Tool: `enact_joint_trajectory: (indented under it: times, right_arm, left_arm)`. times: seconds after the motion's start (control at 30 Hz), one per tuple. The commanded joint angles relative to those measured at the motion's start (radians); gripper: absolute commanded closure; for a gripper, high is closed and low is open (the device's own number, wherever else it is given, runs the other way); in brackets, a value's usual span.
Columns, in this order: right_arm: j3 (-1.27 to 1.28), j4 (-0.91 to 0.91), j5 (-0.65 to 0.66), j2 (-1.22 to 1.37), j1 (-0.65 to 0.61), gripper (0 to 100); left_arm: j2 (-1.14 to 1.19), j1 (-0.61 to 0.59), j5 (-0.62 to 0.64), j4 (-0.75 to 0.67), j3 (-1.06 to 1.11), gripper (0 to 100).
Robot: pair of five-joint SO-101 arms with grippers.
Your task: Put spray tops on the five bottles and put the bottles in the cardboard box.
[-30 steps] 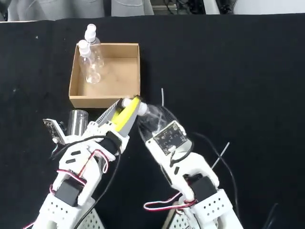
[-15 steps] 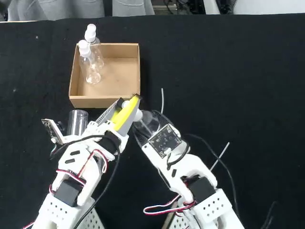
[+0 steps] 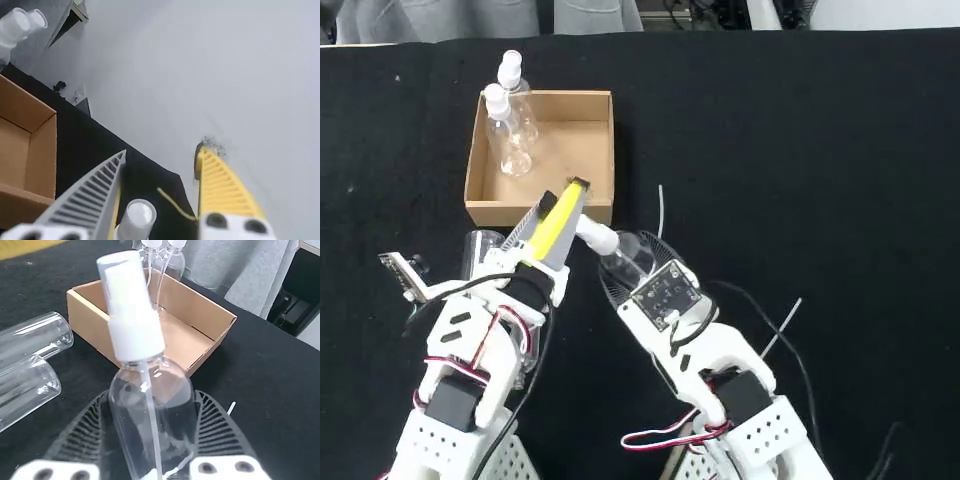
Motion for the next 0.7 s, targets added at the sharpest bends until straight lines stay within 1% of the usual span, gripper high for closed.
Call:
enact_joint_trajectory:
  times: [0.0,0.1,0.2,0.37,0.53,0.67]
  right_arm:
    - [-0.025,-0.005,-0.018,-0.016,0.008,92.8]
    - [-0.039,-0.003,-0.060,-0.016,0.008,92.8]
    - [-0.044,-0.003,-0.060,-0.016,0.008,92.8]
    - [-0.042,0.009,-0.060,-0.082,0.009,92.8]
    - [-0.048,0.160,-0.060,-0.274,0.006,92.8]
    - [-0.061,0.166,-0.060,-0.239,0.008,92.8]
  left_arm:
    - [-0.009,-0.056,0.009,0.002,-0.068,79]
    - [-0.009,-0.082,0.011,-0.011,-0.070,79]
    - [-0.009,-0.101,0.011,-0.058,-0.054,79]
    - [-0.009,-0.105,0.003,-0.064,-0.039,79]
    - [-0.009,-0.107,0.002,-0.064,-0.036,79]
    - [-0.009,-0.107,0.002,-0.063,-0.035,79]
